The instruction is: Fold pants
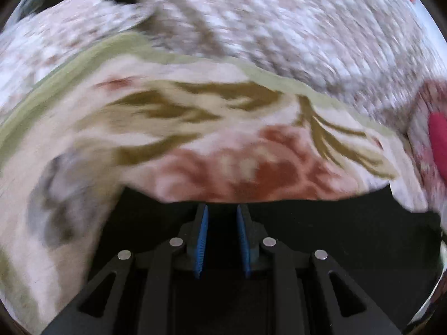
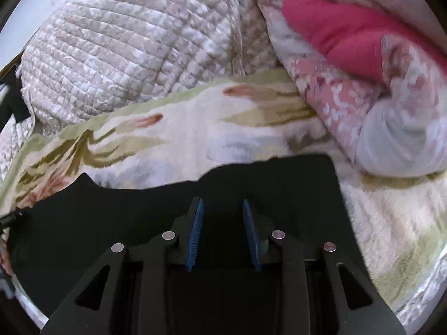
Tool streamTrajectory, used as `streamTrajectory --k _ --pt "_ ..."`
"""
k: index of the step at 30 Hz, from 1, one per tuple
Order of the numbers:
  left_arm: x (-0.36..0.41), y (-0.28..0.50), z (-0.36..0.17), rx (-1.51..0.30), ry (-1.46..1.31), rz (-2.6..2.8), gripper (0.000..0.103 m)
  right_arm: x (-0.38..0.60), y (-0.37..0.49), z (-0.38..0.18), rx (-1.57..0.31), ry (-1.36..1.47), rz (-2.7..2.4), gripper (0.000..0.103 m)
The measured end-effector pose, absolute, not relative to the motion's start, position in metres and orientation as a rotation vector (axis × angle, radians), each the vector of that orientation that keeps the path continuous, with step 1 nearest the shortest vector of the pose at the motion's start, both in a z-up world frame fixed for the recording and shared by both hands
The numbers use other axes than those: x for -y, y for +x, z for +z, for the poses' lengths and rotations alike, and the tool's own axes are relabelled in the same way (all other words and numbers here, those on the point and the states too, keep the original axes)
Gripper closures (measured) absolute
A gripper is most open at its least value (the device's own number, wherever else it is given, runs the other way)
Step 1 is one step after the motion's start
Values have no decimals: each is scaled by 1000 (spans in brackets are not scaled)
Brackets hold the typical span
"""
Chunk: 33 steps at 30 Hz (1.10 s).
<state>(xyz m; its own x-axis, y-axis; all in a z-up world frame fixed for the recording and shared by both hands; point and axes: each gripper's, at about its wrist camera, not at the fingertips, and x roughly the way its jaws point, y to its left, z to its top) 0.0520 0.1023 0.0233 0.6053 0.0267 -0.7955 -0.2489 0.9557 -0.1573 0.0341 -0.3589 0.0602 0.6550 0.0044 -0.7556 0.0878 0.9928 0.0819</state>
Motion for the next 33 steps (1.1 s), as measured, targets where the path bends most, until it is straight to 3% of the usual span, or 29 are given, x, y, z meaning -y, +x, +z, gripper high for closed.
streamTrajectory --k 9,16,18,21,22,25,33 --pt "-140 18 30 -843 -206 320 79 377 38 57 -878 149 -150 72" --pt "-87 10 45 -802 -212 77 77 336 20 69 -838 94 26 71" --pt "-65 10 40 -820 -208 -6 77 318 17 66 -863 87 101 61" --pt "-32 19 24 -885 -135 -74 76 289 14 59 -885 30 167 58" --pt "-25 23 19 -895 -101 -59 71 282 17 54 -905 2 180 58" --pt "-21 32 21 -871 -73 -18 64 284 26 39 -964 -17 117 58" --pt "-15 -4 39 -834 -129 -40 65 279 2 65 -895 38 161 54"
